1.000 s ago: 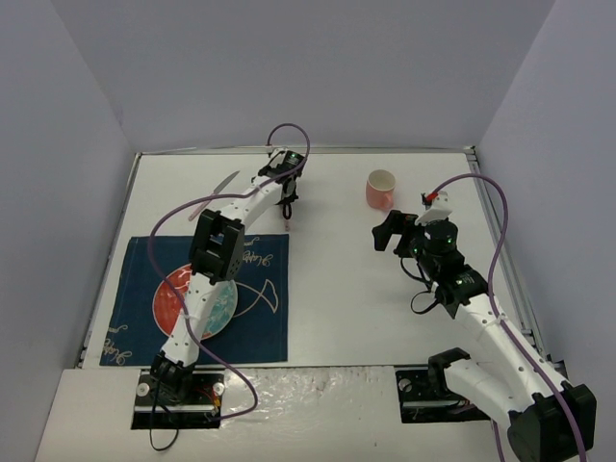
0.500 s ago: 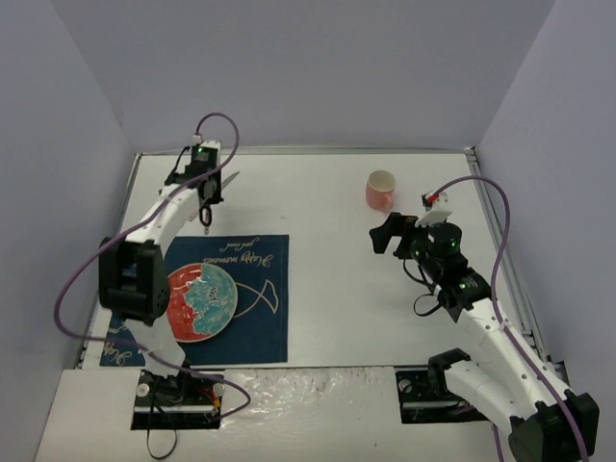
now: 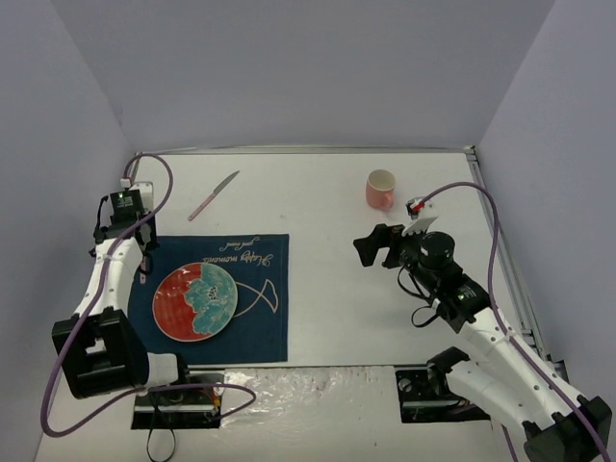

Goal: Set the dinner table for one person

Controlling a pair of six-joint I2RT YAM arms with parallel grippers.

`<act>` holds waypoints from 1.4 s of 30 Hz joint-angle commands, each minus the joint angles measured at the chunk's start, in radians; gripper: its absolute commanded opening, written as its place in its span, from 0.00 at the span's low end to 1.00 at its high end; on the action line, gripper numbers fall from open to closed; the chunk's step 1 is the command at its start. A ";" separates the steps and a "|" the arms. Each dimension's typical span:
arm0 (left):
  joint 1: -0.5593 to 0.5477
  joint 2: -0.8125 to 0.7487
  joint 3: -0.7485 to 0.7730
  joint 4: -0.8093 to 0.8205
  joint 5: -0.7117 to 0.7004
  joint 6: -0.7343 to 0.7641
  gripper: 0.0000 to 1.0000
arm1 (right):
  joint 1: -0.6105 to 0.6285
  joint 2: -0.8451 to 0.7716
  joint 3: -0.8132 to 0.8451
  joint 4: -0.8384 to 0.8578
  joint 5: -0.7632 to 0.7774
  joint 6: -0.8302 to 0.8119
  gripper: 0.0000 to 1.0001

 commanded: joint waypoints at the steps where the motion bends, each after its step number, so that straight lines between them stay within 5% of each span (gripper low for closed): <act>1: 0.043 -0.092 -0.041 0.009 0.007 0.053 0.00 | 0.064 -0.040 -0.006 0.082 0.034 -0.027 0.99; 14: 0.130 -0.146 -0.110 -0.136 0.003 0.226 0.00 | 0.168 -0.130 -0.026 0.081 0.088 -0.057 1.00; 31: 0.163 0.004 -0.147 -0.051 0.120 0.293 0.00 | 0.194 -0.107 -0.027 0.061 0.099 -0.067 1.00; 42: 0.175 0.007 -0.198 0.008 0.073 0.309 0.00 | 0.197 -0.064 -0.012 0.039 0.075 -0.067 1.00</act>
